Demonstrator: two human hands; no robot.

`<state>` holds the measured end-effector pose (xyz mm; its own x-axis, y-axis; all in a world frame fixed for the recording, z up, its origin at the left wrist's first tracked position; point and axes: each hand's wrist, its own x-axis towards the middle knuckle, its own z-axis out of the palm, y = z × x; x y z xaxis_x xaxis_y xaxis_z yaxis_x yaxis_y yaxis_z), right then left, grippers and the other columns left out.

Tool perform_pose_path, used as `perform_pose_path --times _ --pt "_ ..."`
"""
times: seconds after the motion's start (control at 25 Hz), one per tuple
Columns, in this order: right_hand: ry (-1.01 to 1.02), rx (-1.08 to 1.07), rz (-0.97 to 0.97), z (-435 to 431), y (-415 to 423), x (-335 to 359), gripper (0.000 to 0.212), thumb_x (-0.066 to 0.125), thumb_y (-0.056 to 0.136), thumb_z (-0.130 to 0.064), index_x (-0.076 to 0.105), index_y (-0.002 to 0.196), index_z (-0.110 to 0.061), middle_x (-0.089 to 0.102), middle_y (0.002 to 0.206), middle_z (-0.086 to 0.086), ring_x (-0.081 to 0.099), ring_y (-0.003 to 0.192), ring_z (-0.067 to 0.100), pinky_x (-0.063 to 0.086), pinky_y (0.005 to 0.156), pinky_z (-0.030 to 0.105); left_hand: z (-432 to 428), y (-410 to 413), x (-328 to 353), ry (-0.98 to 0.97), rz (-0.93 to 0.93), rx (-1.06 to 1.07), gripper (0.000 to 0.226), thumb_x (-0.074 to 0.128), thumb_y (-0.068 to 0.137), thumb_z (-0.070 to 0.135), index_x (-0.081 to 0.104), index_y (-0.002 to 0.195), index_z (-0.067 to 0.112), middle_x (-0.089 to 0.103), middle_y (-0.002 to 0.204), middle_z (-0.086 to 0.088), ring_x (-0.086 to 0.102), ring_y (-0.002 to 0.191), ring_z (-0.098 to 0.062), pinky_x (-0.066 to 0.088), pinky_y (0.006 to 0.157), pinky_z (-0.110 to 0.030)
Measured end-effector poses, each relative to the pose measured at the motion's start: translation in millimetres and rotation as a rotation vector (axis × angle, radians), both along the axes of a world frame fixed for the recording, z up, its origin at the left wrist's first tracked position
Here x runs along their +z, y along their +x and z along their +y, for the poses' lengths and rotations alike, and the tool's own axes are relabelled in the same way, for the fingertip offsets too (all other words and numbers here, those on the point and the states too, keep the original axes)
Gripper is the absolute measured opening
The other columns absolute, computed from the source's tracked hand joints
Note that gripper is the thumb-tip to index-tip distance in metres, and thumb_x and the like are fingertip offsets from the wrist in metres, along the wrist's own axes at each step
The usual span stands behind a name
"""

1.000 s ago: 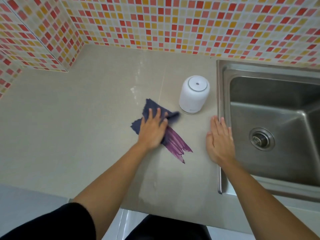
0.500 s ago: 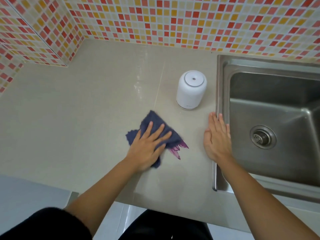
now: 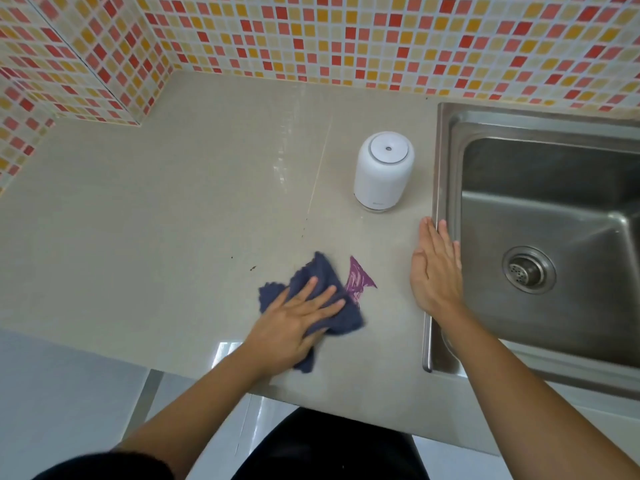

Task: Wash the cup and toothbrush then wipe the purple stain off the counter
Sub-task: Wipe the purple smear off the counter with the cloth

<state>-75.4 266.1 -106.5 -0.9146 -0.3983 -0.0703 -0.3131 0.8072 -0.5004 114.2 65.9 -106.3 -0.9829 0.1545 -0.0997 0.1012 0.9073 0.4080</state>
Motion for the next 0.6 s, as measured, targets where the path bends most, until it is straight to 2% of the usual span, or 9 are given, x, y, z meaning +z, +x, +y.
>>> perform_pose_path --times 0.08,0.16,0.2,0.24,0.32,0.36,0.44,0.52,0.6 --pt "-0.008 -0.006 -0.006 -1 0 0 0.063 0.012 0.087 -0.026 0.014 0.148 -0.013 0.012 0.157 -0.004 -0.002 0.144 0.009 -0.012 0.113 0.026 -31 5 -5 -0.005 0.024 0.114 0.05 0.024 0.096 0.047 0.018 0.145 0.043 0.027 0.152 0.01 0.016 0.145 -0.021 0.02 0.114 -0.041" --pt "0.0 -0.004 -0.011 0 0 0 0.063 0.012 0.087 -0.026 0.014 0.148 -0.013 0.011 0.157 -0.004 -0.002 0.144 0.01 -0.012 0.113 0.026 -32 -40 4 0.027 -0.011 0.358 0.059 0.015 0.091 0.053 0.029 0.145 0.032 0.028 0.152 0.007 0.013 0.145 -0.021 0.02 0.113 -0.042" --pt "0.002 -0.001 -0.011 -1 0 0 0.064 0.012 0.086 -0.025 0.014 0.148 -0.013 0.011 0.157 -0.003 -0.001 0.145 0.01 -0.012 0.113 0.026 -15 -63 9 0.012 -0.019 0.406 0.064 0.013 0.089 0.052 0.035 0.144 0.029 0.03 0.152 0.006 0.013 0.145 -0.023 0.019 0.112 -0.042" --pt "0.0 0.0 -0.008 -1 -1 0 0.064 0.012 0.086 -0.025 0.015 0.148 -0.012 0.012 0.157 -0.002 0.0 0.145 0.012 -0.011 0.113 0.027 9 -76 12 -0.006 -0.011 0.361 0.064 0.015 0.088 0.05 0.04 0.142 0.027 0.035 0.15 0.004 0.018 0.144 -0.025 0.019 0.11 -0.04" --pt "-0.015 0.004 -0.002 -1 -1 0 0.065 0.013 0.085 -0.024 0.017 0.148 -0.01 0.014 0.157 0.0 0.002 0.145 0.014 -0.008 0.114 0.029 44 -63 8 -0.033 0.08 0.067 0.053 0.03 0.09 0.04 0.051 0.135 0.023 0.048 0.142 0.001 0.034 0.138 -0.029 0.021 0.106 -0.037" --pt "-0.028 0.005 -0.007 0 -1 0 0.064 0.013 0.085 -0.024 0.018 0.147 -0.009 0.015 0.157 0.001 0.002 0.145 0.014 -0.006 0.115 0.03 44 -40 5 -0.041 0.106 -0.085 0.047 0.036 0.091 0.036 0.054 0.133 0.022 0.051 0.14 0.001 0.039 0.135 -0.028 0.021 0.105 -0.035" --pt "-0.057 0.009 -0.028 1 -2 0 0.064 0.013 0.086 -0.023 0.017 0.147 -0.009 0.014 0.157 0.0 0.001 0.145 0.013 -0.006 0.115 0.029 8 -3 3 -0.039 0.13 -0.191 0.042 0.038 0.095 0.035 0.052 0.133 0.023 0.051 0.139 0.004 0.04 0.134 -0.023 0.02 0.109 -0.032" --pt "-0.07 0.009 -0.045 0 -1 1 0.063 0.013 0.086 -0.024 0.016 0.148 -0.01 0.013 0.157 -0.001 0.0 0.145 0.011 -0.008 0.114 0.026 -32 -9 2 -0.045 0.129 -0.066 0.047 0.026 0.099 0.043 0.046 0.137 0.023 0.045 0.142 0.006 0.033 0.137 -0.02 0.022 0.11 -0.034" --pt "-0.075 0.004 -0.043 1 -2 0 0.064 0.013 0.086 -0.025 0.016 0.148 -0.01 0.013 0.157 -0.002 0.0 0.144 0.01 -0.008 0.114 0.025 -37 -49 3 -0.034 0.079 0.187 0.053 0.022 0.096 0.047 0.043 0.139 0.025 0.041 0.146 0.005 0.022 0.141 -0.019 0.028 0.108 -0.042"
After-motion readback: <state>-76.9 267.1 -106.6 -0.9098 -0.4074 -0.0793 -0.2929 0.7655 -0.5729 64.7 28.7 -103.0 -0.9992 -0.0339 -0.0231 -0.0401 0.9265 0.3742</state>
